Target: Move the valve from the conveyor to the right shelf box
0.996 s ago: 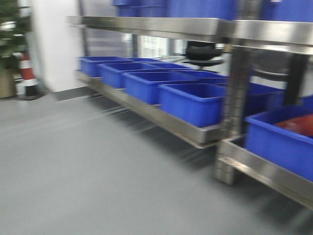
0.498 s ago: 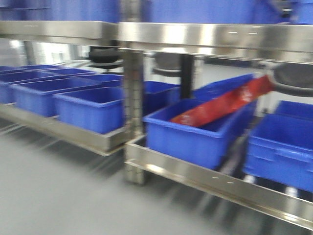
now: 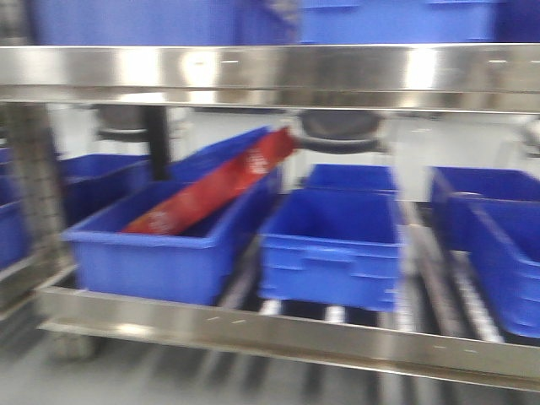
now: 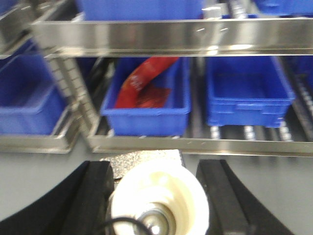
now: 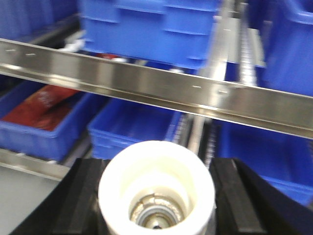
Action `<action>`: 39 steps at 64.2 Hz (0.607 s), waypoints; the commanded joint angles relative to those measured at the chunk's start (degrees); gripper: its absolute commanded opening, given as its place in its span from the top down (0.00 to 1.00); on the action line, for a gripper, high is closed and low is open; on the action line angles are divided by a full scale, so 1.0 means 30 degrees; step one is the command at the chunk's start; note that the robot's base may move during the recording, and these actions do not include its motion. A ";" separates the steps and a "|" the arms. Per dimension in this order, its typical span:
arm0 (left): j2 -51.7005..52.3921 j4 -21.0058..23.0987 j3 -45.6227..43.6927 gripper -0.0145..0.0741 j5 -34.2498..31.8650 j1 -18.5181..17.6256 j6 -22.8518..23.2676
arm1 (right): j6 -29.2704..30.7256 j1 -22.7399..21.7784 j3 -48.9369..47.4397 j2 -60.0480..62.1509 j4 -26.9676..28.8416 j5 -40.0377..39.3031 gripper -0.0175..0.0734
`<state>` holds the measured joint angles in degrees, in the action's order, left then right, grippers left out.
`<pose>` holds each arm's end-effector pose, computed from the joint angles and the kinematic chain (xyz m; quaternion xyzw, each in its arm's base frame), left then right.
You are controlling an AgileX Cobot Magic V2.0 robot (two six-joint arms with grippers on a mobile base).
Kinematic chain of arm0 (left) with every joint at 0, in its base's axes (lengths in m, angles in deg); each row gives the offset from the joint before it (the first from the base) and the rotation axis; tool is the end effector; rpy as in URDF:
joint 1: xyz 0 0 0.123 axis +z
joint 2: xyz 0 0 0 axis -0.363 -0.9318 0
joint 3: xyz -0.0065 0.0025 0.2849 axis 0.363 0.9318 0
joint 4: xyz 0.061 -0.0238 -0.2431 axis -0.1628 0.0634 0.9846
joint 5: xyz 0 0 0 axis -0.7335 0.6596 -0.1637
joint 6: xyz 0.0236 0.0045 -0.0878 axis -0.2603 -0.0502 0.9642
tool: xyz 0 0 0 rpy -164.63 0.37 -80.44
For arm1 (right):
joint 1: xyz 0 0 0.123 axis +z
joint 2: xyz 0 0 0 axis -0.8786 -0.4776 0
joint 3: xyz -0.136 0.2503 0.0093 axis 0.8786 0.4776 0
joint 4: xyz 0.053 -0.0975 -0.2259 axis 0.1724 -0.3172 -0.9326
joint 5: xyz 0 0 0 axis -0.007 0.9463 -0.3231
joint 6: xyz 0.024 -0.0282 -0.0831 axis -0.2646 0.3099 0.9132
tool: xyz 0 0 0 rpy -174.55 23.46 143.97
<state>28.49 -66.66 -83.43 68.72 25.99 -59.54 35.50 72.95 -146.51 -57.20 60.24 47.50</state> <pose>0.1391 0.0073 0.4787 0.0331 0.8566 0.0361 0.5137 0.1626 0.0295 0.4422 -0.0562 0.8249 0.0511 0.5602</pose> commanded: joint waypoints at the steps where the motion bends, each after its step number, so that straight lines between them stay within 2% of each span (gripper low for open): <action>1: 0.0139 0.0162 -0.0137 0.96 -0.0966 -0.0022 0.0106 | -0.0006 0.0021 -0.0228 0.0179 -0.0219 -0.1356 0.99; 39: 0.0139 0.0162 -0.0137 0.96 -0.0966 -0.0022 0.0106 | -0.0006 0.0021 -0.0228 0.0179 -0.0219 -0.1356 0.99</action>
<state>28.49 -66.41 -83.43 68.72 25.99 -59.54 35.50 72.95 -146.51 -57.20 60.24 47.50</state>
